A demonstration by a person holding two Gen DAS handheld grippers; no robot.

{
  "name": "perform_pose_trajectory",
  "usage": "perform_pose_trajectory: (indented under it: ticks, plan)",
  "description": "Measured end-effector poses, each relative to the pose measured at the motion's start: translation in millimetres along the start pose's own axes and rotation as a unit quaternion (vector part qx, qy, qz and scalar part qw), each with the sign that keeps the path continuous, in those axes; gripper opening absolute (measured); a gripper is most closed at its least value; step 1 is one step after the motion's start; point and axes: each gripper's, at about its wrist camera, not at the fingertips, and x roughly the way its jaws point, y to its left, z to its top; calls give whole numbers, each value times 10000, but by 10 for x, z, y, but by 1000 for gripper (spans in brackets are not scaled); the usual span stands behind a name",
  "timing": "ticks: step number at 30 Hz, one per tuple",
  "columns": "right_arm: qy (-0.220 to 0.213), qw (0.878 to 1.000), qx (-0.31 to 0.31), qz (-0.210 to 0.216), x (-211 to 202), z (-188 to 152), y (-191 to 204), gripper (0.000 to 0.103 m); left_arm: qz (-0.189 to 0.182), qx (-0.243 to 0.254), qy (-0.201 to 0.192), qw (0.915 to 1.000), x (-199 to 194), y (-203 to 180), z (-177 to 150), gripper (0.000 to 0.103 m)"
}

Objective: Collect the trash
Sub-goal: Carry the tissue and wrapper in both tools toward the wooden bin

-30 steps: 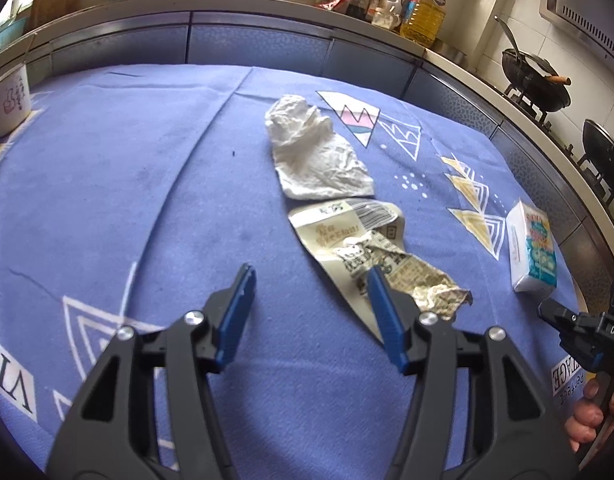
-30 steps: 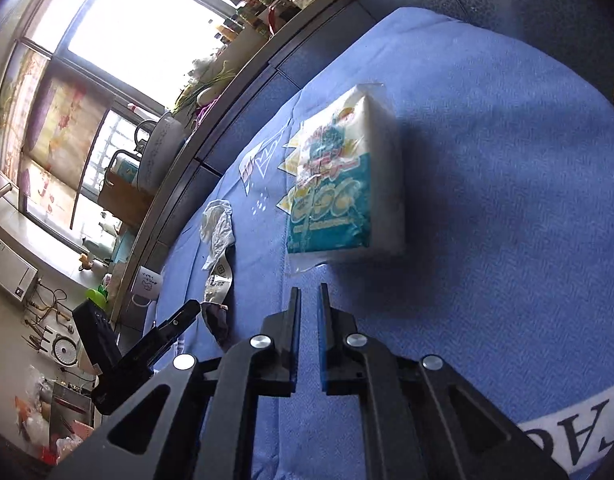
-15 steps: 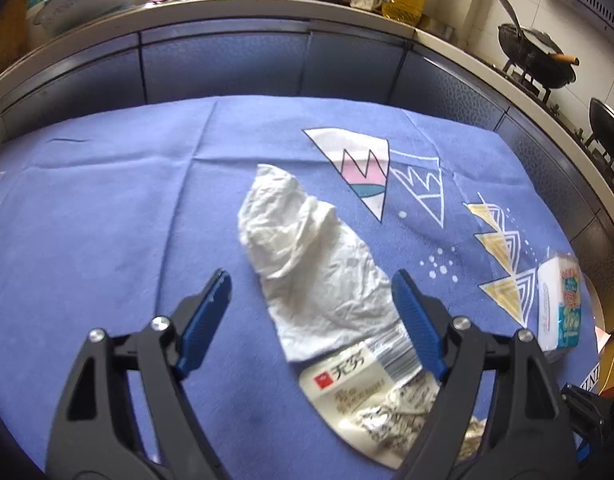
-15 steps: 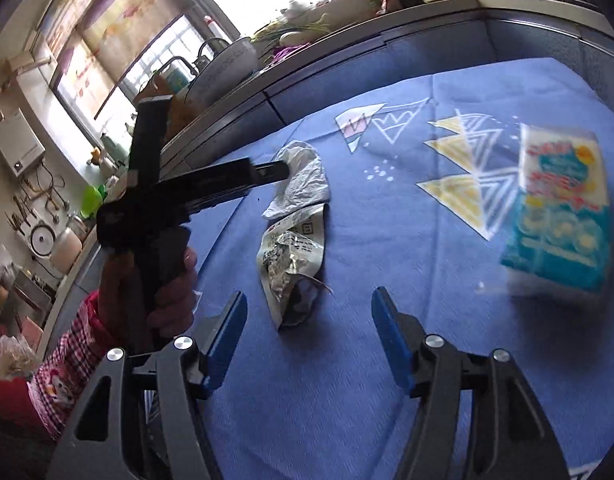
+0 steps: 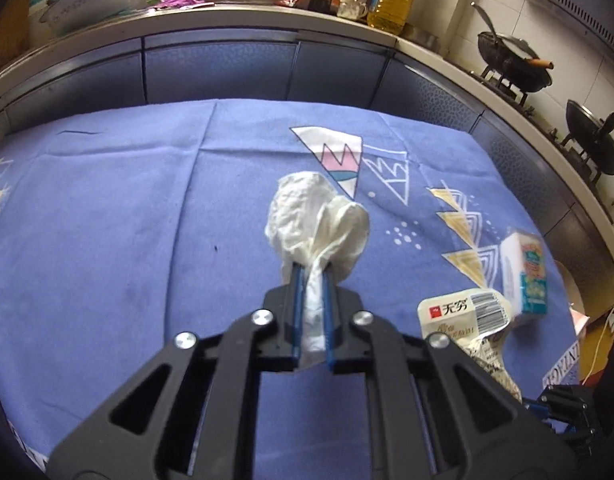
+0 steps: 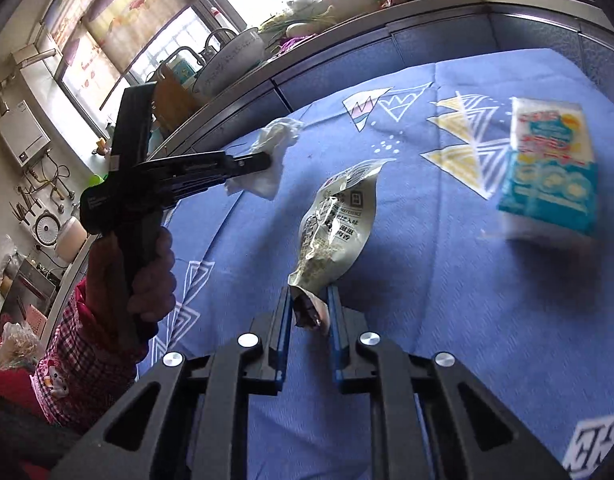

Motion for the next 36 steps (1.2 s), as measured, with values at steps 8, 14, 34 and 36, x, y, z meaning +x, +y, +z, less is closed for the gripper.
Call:
perform_pose_trajectory:
  ticks: [8,14,34,36]
  plan:
    - [-476,9979,445,70,-646,-302,-121,16,24,-127,-79,9999,-689,-7,-633,8]
    - [-334,9984,368,253,-688,-401,6,16,600,-149,-326,9976,-1358,289,-978,8]
    - [-369,9990,255,-29,-754,-383,728,16,700,-14,-825,9941,-2290,631,-1388,8]
    - [-324,9990,276,-121,-710,-339,693,16,637,-43,-849,9943,-2292,644,-1379,8]
